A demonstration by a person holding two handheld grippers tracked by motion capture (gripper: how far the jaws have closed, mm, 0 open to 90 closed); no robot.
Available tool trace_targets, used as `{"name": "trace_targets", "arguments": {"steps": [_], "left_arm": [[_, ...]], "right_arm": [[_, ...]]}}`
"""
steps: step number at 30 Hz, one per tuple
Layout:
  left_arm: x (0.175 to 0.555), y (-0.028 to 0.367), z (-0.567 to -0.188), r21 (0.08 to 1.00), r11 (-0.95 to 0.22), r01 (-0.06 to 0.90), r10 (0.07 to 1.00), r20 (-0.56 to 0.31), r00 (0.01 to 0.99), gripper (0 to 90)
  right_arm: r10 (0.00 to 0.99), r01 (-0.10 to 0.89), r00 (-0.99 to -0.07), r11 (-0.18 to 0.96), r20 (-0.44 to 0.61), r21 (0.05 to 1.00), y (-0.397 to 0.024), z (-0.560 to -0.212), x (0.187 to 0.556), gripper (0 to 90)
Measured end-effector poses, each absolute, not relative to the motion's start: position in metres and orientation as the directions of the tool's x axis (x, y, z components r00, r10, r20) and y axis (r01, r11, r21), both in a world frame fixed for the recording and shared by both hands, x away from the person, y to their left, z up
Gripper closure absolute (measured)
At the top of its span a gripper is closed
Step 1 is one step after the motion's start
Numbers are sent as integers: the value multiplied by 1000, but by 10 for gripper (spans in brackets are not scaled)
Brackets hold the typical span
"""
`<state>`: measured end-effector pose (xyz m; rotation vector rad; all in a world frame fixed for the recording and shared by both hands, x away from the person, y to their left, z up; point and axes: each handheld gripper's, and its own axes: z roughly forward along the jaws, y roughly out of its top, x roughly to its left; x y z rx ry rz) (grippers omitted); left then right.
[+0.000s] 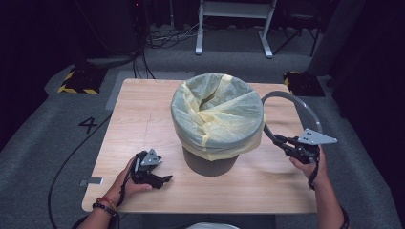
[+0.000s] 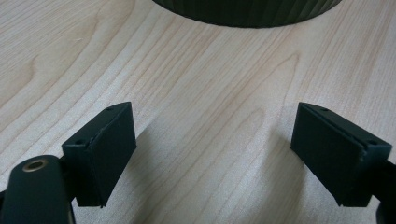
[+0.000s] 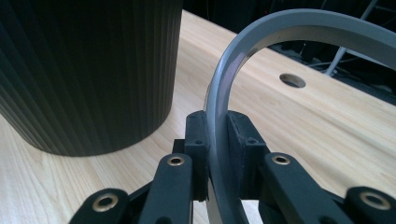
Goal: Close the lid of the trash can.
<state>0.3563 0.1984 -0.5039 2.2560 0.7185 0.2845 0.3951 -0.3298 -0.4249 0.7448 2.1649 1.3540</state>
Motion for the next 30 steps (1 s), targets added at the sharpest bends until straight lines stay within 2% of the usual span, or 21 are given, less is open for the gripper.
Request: {"name": "trace_targets", "arguments": {"steps": [7,20,30], "left_arm": [[356,198,-504,711,-571,410,574,-11,819,139],[356,198,-504,712,-567,414,583,-8,813,139],[356,198,-504,712,-568,414,582,-8,813,139]], "right_arm": [[661,153,-743,320,-104,935,-330,-403,389,795],[640,43,-751,293,-162,955,-318,-348,384,795],[615,-7,-769,261,-173,965,-312,-329,378,795]]}}
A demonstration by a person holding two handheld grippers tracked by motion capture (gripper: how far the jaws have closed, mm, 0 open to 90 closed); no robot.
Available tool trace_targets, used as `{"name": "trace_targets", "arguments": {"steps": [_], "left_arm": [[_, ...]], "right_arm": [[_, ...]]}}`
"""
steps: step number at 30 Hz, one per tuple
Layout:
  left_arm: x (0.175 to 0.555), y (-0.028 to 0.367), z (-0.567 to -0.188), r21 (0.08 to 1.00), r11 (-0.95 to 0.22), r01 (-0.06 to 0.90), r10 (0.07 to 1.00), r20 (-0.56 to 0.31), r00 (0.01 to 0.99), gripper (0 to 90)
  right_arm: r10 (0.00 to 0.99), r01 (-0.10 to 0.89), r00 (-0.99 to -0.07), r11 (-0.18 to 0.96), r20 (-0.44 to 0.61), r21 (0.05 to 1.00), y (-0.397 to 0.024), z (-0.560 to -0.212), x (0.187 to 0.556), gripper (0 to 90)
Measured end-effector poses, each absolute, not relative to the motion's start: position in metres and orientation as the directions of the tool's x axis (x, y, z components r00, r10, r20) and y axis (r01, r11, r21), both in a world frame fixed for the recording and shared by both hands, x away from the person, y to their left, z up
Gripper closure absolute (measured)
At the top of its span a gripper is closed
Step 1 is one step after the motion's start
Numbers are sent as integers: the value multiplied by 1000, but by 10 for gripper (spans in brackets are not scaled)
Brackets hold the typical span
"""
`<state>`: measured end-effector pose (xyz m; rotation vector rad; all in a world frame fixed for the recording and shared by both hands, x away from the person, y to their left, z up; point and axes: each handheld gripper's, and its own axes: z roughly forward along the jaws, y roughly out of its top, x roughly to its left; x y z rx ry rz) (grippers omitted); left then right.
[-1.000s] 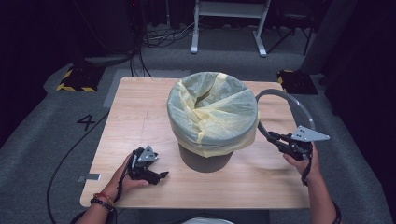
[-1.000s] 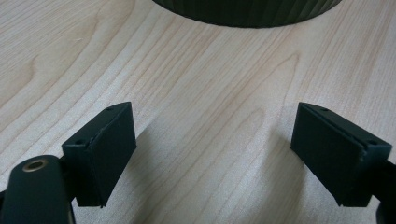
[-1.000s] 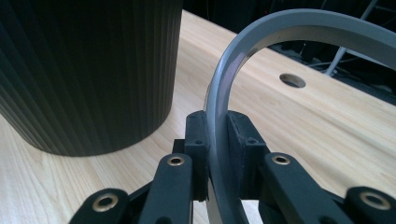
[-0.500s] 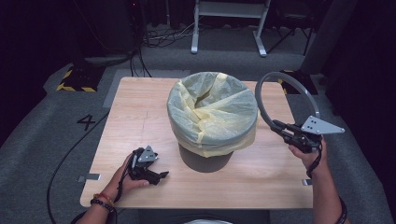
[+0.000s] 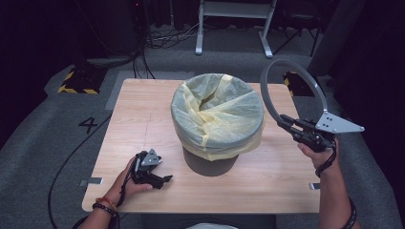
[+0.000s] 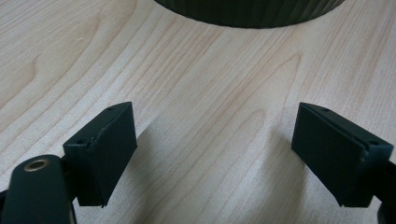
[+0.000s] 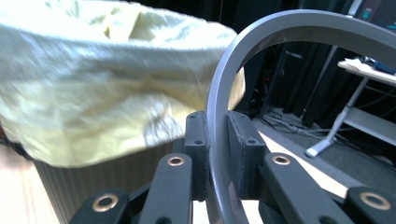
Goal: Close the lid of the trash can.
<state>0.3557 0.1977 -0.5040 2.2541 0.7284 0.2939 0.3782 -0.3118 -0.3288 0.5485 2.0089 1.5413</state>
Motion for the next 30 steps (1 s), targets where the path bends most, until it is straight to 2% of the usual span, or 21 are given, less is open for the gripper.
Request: {"name": "trace_targets", "arguments": {"steps": [14,30], "left_arm": [[356,198,-504,712,-567,414,583,-8,813,139],[356,198,-504,712,-568,414,583,-8,813,139]], "right_arm": [[561,-66,-802,256,-204,964,-298,-303,367,794],[490,-94,-844,267,-220,959,-285,-292,359,794]]}}
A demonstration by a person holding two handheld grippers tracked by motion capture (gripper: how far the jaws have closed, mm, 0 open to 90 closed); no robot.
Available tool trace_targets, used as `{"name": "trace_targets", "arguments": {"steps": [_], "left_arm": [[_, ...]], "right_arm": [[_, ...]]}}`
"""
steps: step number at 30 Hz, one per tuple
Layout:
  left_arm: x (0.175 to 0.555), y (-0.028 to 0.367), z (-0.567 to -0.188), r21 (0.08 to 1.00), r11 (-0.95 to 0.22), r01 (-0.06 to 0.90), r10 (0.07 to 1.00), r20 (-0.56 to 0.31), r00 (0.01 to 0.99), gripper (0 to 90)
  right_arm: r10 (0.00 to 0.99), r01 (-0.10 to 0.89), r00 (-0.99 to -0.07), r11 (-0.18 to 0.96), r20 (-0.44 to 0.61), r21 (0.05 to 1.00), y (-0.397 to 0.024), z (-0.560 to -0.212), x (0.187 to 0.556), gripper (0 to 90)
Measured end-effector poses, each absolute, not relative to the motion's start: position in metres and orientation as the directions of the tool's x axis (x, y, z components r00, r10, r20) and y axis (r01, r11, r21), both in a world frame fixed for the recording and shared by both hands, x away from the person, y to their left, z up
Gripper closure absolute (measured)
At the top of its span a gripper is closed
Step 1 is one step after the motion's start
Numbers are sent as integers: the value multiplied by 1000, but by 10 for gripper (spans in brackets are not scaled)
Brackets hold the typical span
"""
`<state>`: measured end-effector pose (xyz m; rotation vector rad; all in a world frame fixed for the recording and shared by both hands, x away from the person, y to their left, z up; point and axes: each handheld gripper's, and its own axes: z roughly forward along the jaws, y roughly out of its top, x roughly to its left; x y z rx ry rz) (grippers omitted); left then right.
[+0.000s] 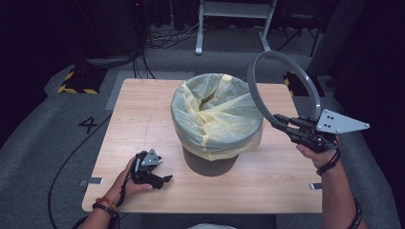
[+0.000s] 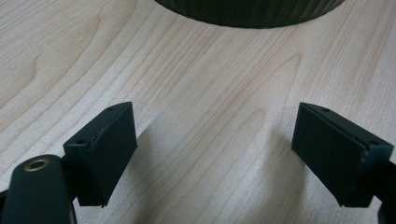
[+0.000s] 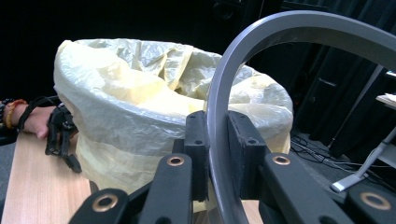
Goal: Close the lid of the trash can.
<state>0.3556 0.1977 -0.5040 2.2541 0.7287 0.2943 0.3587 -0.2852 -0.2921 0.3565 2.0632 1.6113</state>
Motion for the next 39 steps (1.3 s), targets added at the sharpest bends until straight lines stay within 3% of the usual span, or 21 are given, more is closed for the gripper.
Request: {"name": "trace_targets", "arguments": {"steps": [20,39], "left_arm": [[356,198,-504,712,-568,414,583,-8,813,139],[356,198,-504,712,-568,414,583,-8,813,139]], "right_arm": [[365,-119,-894,367,-261,923,-241,-274,351,793],[218,-104,-950,455,-224,884,-198,-255,350,778]]}}
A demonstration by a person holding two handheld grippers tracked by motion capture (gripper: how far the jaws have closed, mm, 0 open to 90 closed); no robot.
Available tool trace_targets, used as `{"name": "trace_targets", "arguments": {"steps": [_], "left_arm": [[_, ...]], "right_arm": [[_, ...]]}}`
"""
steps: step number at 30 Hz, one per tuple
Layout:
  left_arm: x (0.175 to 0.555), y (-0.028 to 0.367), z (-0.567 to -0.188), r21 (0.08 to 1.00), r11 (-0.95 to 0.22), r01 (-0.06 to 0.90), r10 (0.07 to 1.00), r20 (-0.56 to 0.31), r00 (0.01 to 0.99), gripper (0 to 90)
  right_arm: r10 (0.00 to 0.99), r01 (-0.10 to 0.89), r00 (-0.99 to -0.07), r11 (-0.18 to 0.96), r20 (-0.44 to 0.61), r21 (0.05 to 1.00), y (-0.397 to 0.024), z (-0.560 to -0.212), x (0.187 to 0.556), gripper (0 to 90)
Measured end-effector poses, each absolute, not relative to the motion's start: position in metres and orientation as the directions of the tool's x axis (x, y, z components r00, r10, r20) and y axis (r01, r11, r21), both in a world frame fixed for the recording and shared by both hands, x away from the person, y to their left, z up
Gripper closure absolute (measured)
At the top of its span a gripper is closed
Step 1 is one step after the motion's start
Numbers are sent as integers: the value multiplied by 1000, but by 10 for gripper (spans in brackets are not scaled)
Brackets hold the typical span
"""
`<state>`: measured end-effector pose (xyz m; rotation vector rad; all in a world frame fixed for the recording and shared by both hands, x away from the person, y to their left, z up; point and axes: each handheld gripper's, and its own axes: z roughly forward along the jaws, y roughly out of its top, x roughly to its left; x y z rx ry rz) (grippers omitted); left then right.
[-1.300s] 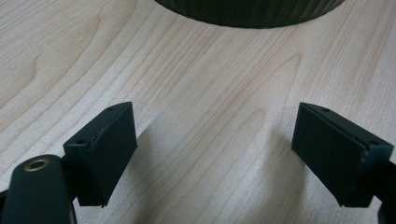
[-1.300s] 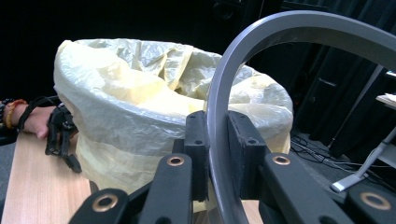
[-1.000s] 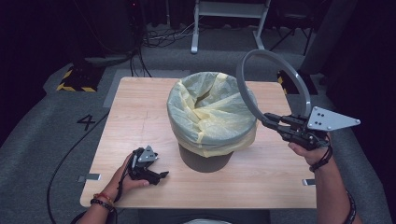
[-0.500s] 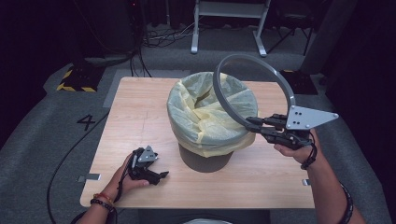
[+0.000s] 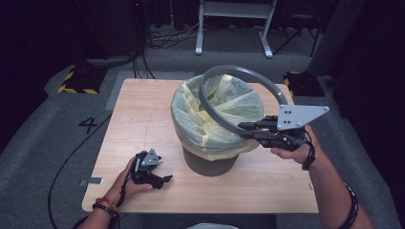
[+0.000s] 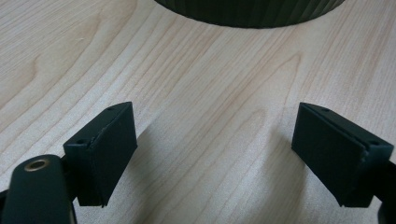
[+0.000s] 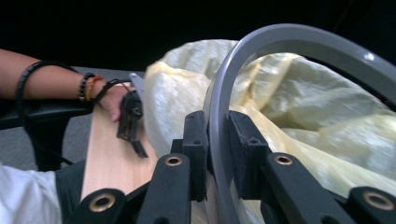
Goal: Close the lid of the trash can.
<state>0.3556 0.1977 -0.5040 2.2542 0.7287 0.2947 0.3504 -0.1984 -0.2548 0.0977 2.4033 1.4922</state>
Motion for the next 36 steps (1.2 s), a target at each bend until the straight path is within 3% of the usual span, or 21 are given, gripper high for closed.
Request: {"name": "trace_targets", "arguments": {"steps": [36], "left_arm": [[356,198,-504,712,-568,414,583,-7,813,139]], "right_arm": [[48,-147,-976,564,-210,813,-145,-243,337,777]]}}
